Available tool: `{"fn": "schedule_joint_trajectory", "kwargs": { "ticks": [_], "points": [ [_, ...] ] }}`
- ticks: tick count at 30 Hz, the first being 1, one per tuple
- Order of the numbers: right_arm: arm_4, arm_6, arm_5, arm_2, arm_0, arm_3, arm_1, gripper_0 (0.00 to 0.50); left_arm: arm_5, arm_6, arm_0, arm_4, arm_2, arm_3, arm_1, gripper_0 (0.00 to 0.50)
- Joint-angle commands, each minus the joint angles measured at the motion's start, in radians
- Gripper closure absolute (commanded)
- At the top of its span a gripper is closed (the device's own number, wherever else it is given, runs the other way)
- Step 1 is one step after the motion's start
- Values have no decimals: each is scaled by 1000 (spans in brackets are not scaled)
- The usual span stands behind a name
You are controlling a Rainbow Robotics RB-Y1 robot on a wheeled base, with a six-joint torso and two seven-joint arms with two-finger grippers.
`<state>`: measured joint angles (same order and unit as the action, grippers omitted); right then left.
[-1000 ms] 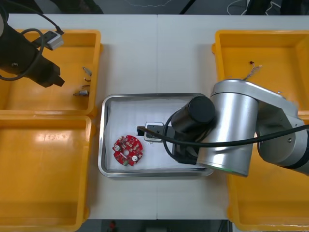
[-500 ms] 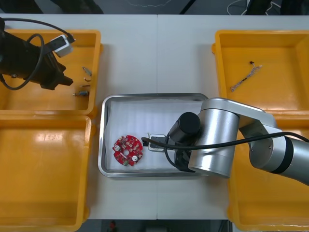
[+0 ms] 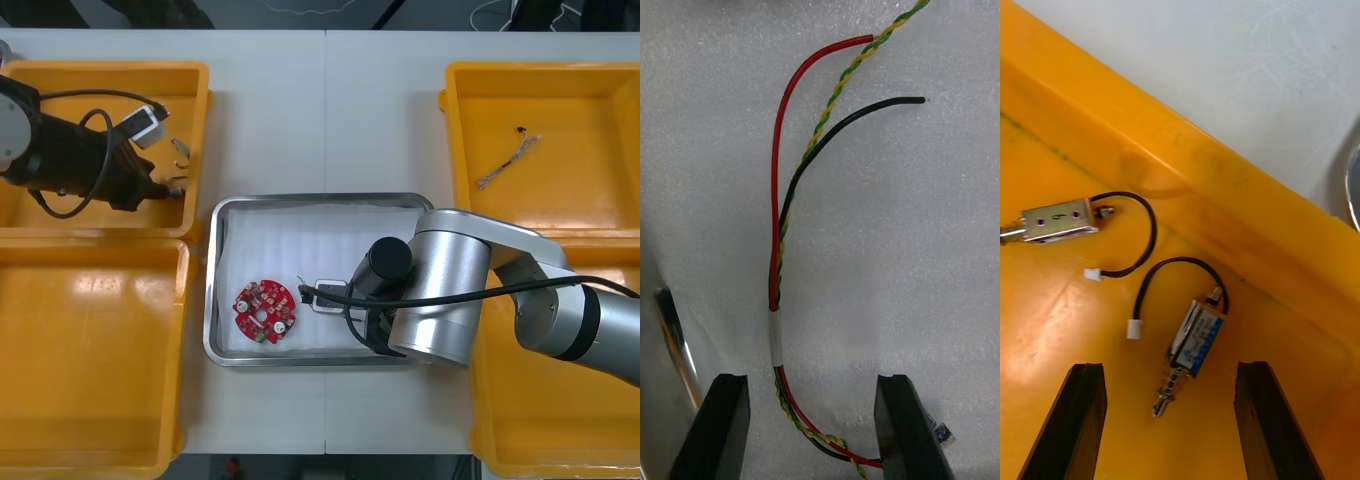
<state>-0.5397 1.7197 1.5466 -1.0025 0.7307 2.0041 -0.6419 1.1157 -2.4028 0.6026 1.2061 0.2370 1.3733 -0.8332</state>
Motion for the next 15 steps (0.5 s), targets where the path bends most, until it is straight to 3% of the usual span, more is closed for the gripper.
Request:
{"fn": "schedule_joint_trajectory", "kwargs": {
  "ticks": [1, 5, 10, 15],
  "points": [
    [3, -6, -2, 2, -8, 28, 13, 0, -19, -171, -7, 18, 22, 7, -38, 0],
    [0, -11, 10, 28, -8, 39, 16, 0, -51, -165, -7, 21, 58, 7, -38, 0],
    [-62, -14, 43, 93, -8, 39, 34, 0, -80, -156, -7, 15, 85, 7, -38, 0],
    [-109, -15, 184, 211, -8, 78, 73, 0, -99, -151, -7, 4, 104, 7, -38, 0]
  ]
}}
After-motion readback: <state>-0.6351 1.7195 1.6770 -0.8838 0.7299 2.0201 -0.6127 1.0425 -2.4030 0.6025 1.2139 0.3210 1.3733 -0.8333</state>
